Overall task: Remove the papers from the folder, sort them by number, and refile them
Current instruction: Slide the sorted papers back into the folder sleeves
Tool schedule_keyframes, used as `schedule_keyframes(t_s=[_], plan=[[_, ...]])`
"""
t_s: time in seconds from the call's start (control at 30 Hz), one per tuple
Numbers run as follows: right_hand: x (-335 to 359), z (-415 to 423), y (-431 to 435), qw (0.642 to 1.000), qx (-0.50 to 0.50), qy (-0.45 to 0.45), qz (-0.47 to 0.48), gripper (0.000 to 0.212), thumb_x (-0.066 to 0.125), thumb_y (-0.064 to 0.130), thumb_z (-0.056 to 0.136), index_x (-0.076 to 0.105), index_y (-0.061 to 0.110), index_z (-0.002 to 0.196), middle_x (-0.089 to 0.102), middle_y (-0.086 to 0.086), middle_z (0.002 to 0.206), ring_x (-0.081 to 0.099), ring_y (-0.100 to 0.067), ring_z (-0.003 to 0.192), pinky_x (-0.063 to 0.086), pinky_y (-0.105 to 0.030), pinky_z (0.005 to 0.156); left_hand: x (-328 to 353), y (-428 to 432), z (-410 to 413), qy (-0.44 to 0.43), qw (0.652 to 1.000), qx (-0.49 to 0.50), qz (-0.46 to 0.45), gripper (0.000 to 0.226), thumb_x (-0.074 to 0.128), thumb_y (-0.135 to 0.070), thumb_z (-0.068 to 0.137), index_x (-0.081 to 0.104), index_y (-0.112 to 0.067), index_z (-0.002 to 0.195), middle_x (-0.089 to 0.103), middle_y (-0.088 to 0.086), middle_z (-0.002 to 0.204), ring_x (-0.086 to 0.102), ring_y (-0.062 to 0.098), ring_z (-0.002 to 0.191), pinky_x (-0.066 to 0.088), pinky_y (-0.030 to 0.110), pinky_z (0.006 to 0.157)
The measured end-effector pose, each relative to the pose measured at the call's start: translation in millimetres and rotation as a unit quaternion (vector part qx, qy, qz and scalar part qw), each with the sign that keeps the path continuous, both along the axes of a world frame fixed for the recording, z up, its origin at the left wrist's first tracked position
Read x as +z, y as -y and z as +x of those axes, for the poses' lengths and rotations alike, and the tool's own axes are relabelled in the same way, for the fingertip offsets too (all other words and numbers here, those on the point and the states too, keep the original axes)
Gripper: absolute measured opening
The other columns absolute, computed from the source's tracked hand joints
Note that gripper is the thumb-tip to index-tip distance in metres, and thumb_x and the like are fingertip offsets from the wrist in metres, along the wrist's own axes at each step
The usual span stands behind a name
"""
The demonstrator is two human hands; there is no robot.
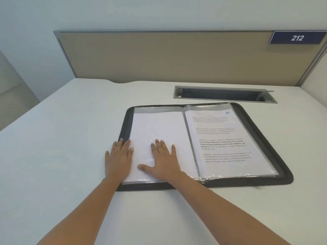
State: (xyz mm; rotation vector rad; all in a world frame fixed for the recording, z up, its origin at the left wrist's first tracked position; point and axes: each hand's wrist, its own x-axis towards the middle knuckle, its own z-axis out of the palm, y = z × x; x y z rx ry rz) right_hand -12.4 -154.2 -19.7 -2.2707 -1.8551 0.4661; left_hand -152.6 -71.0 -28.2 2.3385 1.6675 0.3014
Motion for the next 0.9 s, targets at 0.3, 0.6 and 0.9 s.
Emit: schedule_keyframes(t_s=[0.3, 0.6, 0.9], plan=[[3.9, 7.8, -3.0, 0.998, -0.022, -0.056, 0.026, 0.053, 0.028, 0.042, 0.101, 0.021, 0.021, 0.149, 0.01, 0.002, 0.159, 0.002, -0.013, 0.146, -0.005, -0.043, 0.116, -0.3, 1.3, -2.3, 0.097, 0.995, 0.013, -0.028, 0.048, 0.018, -0.039, 0.102, 0.031, -0.026, 0.146, 0.022, -0.005, 0.156, 0.012, 0.014, 0.145, 0.008, 0.042, 0.116], [40.0, 66.2, 32.2, 0.738, -0.306, -0.552, 0.24, 0.031, 0.043, 0.027, 0.1, 0.056, 0.006, 0.119, 0.061, -0.007, 0.098, 0.055, -0.018, 0.089, 0.043, -0.026, 0.078, -3.3, -1.6, -2.5, 0.03, 1.0, 0.001, -0.006, 0.046, 0.023, -0.034, 0.102, 0.029, -0.023, 0.147, 0.018, -0.003, 0.157, 0.011, 0.016, 0.145, 0.011, 0.043, 0.116], [32.2, 174.0, 95.6, 0.59, -0.549, -0.481, 0.346, 0.019, 0.051, 0.014, 0.093, 0.062, 0.006, 0.105, 0.065, -0.015, 0.107, 0.057, -0.024, 0.085, 0.048, -0.033, 0.066, -4.2, -1.2, -0.8, 0.009, 1.0, -0.005, 0.004, 0.046, 0.025, -0.031, 0.102, 0.028, -0.021, 0.147, 0.018, -0.001, 0.157, 0.011, 0.018, 0.145, 0.013, 0.045, 0.116]])
